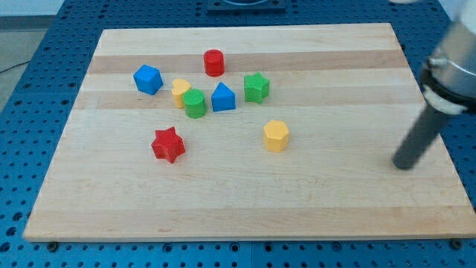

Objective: Push the blue cube towards bottom center of the board

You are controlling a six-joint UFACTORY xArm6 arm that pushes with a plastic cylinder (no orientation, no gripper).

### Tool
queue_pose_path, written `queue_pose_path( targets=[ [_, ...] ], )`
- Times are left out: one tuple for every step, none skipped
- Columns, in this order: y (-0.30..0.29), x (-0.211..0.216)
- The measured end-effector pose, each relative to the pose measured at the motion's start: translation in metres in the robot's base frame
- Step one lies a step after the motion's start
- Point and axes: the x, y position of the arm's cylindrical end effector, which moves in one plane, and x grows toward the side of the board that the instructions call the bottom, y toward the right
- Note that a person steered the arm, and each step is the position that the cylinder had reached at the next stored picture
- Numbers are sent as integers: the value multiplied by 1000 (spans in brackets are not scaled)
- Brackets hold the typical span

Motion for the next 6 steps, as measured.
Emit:
queue_pose_path(
  targets=[
    [-26,7],
    [-78,71],
    [-206,101],
    [-363,101],
    [-477,68],
    [-514,20]
  ],
)
